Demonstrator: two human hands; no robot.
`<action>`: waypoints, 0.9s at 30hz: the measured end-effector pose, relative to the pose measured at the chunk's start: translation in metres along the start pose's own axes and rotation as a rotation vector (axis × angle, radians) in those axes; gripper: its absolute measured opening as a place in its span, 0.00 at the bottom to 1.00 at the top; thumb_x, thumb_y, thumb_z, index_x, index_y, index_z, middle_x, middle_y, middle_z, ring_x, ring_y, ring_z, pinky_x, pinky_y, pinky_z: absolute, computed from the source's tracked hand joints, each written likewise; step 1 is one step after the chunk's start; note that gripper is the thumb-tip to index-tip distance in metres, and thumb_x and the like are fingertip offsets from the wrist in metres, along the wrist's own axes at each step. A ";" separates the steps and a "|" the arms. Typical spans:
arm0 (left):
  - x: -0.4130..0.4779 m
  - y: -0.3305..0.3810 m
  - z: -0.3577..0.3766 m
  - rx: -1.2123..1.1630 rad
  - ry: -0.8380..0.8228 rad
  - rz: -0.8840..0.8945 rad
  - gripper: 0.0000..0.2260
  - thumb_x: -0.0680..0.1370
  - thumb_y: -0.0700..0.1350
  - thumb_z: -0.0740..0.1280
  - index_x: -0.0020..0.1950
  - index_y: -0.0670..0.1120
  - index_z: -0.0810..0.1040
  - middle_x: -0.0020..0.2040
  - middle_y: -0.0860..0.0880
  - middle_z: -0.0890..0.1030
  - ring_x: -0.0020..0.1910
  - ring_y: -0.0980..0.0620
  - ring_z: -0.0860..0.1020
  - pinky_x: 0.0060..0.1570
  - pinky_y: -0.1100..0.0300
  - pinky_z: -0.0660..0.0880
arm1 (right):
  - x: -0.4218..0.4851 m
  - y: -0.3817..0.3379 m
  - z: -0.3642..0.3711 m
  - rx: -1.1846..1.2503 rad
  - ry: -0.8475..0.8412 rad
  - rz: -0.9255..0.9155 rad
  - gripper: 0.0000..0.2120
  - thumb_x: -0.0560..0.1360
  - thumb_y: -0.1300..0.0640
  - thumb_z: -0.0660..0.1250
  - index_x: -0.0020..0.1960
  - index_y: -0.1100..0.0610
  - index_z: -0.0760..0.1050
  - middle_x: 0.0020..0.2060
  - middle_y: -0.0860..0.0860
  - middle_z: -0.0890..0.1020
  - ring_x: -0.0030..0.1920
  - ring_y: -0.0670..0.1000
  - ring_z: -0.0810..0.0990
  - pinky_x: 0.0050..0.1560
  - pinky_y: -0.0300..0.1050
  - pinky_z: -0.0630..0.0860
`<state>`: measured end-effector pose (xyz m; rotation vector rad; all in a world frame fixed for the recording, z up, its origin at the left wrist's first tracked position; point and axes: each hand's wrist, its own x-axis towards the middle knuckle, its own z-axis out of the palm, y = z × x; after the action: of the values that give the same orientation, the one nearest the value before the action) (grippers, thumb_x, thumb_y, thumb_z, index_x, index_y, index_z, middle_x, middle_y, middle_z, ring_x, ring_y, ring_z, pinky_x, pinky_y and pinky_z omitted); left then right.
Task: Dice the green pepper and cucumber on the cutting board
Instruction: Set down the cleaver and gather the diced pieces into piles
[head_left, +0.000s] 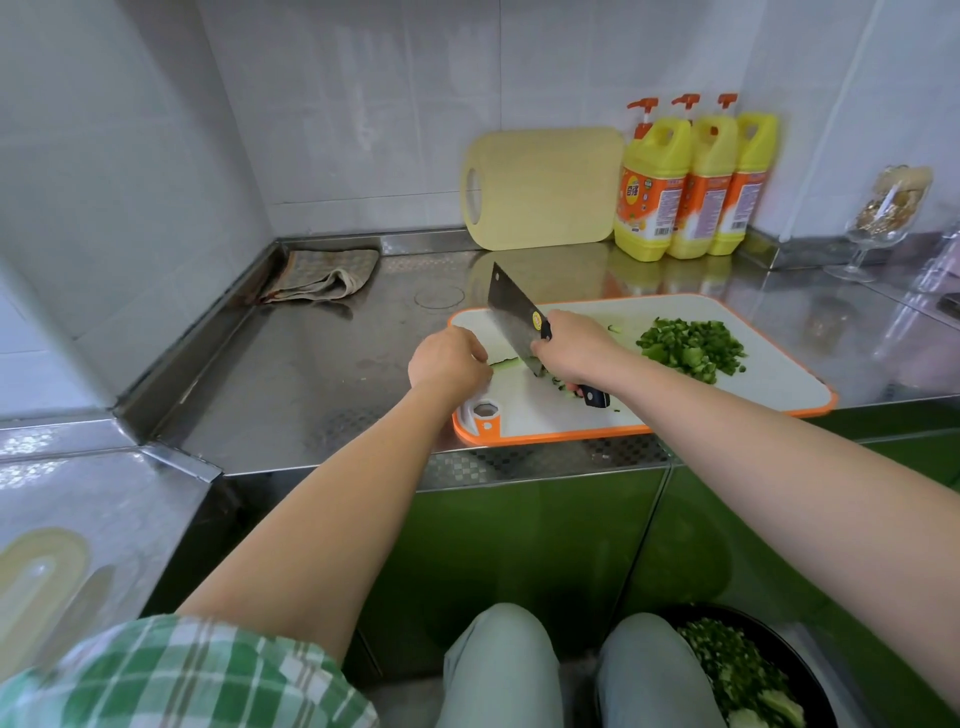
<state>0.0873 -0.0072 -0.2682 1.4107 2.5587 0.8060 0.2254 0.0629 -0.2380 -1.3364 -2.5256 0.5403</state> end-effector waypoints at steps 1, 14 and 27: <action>-0.001 -0.001 0.000 0.005 0.005 -0.017 0.07 0.73 0.42 0.67 0.47 0.49 0.83 0.46 0.50 0.82 0.47 0.47 0.79 0.43 0.58 0.76 | -0.001 0.000 0.000 0.007 0.011 -0.014 0.06 0.79 0.56 0.57 0.45 0.58 0.68 0.35 0.55 0.77 0.29 0.54 0.75 0.30 0.44 0.68; -0.001 -0.001 0.001 -0.034 -0.020 -0.021 0.07 0.73 0.42 0.66 0.45 0.49 0.84 0.44 0.48 0.83 0.45 0.45 0.80 0.41 0.57 0.76 | -0.001 -0.006 0.003 -0.008 -0.044 0.020 0.05 0.77 0.59 0.58 0.49 0.60 0.71 0.33 0.56 0.78 0.25 0.55 0.76 0.28 0.41 0.70; 0.001 0.000 0.006 -0.023 0.013 -0.014 0.06 0.73 0.44 0.66 0.43 0.50 0.82 0.45 0.48 0.83 0.45 0.45 0.80 0.40 0.58 0.76 | -0.006 -0.005 0.000 -0.016 -0.071 0.008 0.04 0.78 0.60 0.57 0.47 0.60 0.69 0.30 0.56 0.76 0.24 0.54 0.74 0.26 0.40 0.69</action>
<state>0.0887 -0.0042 -0.2731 1.3835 2.5577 0.8432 0.2249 0.0554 -0.2357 -1.3563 -2.5873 0.5799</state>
